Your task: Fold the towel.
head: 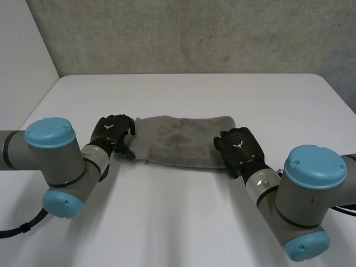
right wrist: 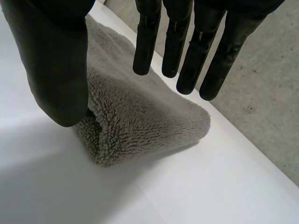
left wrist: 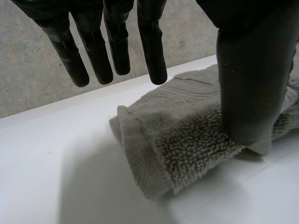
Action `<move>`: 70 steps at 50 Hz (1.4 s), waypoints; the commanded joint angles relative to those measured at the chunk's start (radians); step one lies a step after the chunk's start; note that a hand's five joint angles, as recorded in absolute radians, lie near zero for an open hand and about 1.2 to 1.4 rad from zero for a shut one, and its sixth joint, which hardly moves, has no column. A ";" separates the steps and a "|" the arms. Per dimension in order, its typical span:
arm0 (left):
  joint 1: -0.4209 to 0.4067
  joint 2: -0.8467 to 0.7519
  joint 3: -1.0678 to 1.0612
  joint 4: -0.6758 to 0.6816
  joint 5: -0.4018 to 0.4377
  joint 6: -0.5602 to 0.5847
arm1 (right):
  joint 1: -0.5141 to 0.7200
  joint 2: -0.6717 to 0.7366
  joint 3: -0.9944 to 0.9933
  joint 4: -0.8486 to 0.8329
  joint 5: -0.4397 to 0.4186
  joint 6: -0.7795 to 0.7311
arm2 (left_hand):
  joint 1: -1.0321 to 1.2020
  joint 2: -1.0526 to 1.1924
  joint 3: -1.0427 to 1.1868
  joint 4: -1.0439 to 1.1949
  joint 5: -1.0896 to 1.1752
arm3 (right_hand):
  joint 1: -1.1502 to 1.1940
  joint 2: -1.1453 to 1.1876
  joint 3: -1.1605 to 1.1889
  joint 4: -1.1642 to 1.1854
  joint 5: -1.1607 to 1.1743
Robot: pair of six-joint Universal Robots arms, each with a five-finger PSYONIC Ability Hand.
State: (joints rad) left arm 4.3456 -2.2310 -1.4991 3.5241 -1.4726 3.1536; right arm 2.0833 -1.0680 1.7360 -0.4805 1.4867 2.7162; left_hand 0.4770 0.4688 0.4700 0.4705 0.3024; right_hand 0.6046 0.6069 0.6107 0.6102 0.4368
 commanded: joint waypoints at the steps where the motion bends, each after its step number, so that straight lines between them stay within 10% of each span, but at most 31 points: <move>1: -0.001 -0.061 0.071 0.006 -0.011 0.000 | 0.000 0.046 -0.025 -0.006 0.001 0.004 | 0.129 0.138 0.136 0.136 0.129 | 0.035 0.033 0.029 0.030 0.028; 14: -0.003 -0.042 0.039 -0.002 -0.009 -0.001 | -0.009 0.143 -0.085 -0.006 0.003 0.008 | 0.133 0.141 0.140 0.139 0.133 | 0.173 0.171 0.167 0.168 0.167; 20: -0.004 0.002 0.003 -0.001 -0.006 -0.001 | -0.015 0.140 -0.081 -0.007 0.009 0.011 | 0.121 0.129 0.128 0.128 0.121 | 0.790 0.788 0.784 0.785 0.784; 36: -0.017 0.172 -0.107 -0.004 -0.002 -0.017 | -0.135 -0.087 0.030 0.234 -0.040 -0.050 | 0.066 0.074 0.073 0.072 0.066 | 0.792 0.789 0.786 0.786 0.785; 47: -0.007 0.258 -0.135 -0.002 -0.003 -0.018 | -0.284 -0.161 -0.012 0.373 -0.082 -0.403 | 0.065 0.073 0.072 0.072 0.065 | 0.792 0.789 0.786 0.786 0.785; 70: -0.043 0.278 0.000 0.004 -0.009 -0.112 | 0.316 -0.006 -0.260 0.370 0.032 -0.325 | 0.071 0.079 0.078 0.078 0.071 | 0.792 0.789 0.786 0.786 0.785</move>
State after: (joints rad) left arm 4.3193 -1.9515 -1.5027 3.5243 -1.4818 3.0874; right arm 2.3146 -1.1307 1.4666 -0.1007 1.5011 2.3608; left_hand 0.5503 0.5721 0.5733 0.5777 0.3725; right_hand 1.3062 1.3042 1.3388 1.3410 1.1483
